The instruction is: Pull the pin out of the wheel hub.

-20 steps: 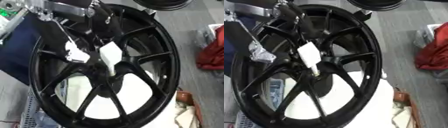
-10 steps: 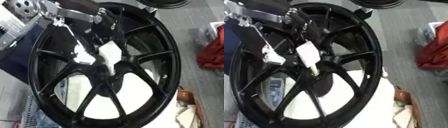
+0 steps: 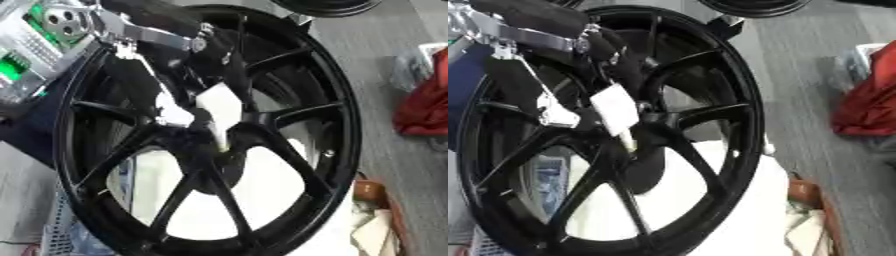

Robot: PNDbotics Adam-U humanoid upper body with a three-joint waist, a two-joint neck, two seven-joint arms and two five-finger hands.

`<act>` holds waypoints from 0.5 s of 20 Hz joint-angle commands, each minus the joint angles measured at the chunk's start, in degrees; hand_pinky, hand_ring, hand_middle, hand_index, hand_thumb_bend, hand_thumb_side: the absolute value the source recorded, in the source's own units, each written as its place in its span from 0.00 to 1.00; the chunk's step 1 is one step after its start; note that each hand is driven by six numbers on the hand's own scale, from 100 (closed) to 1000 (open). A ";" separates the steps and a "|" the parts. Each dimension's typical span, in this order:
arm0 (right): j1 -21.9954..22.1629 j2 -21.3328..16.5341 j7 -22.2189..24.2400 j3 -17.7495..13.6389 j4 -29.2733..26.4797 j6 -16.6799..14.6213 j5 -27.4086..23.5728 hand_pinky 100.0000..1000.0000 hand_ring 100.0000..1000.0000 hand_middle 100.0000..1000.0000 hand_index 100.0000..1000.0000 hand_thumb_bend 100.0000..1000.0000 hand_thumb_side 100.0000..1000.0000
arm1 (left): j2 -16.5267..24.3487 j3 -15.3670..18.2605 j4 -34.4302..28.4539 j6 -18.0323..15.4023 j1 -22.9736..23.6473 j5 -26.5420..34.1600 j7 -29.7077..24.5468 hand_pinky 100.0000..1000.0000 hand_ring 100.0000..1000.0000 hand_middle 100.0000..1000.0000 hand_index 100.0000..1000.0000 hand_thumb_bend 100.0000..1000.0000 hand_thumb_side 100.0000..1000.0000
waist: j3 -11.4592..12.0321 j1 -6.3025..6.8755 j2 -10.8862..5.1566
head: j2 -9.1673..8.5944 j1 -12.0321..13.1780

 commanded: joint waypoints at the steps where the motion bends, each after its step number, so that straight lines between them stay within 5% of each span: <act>1: -1.46 -1.69 -2.12 -1.91 -1.03 -0.13 -0.72 0.83 0.74 0.67 0.74 0.00 0.51 | 0.43 0.78 0.04 -1.35 -0.99 -0.45 -1.00 0.81 0.79 0.80 0.88 0.14 0.39 | -0.11 -0.21 -1.15 | -0.58 -0.02; 7: -2.32 -2.12 -4.92 -2.72 -1.56 -0.32 -1.63 0.84 0.74 0.67 0.74 0.00 0.50 | 0.25 0.98 0.25 -1.57 -0.83 -0.90 -1.00 0.81 0.79 0.81 0.88 0.12 0.36 | -0.42 -0.21 -1.38 | -0.51 0.19; 10: -2.46 -2.10 -5.28 -2.74 -1.57 -0.20 -1.71 0.84 0.74 0.67 0.74 0.00 0.52 | 0.16 0.68 0.15 -2.11 -0.81 -0.43 -1.00 0.81 0.80 0.81 0.86 0.05 0.23 | -0.52 -0.18 -1.45 | -0.59 0.22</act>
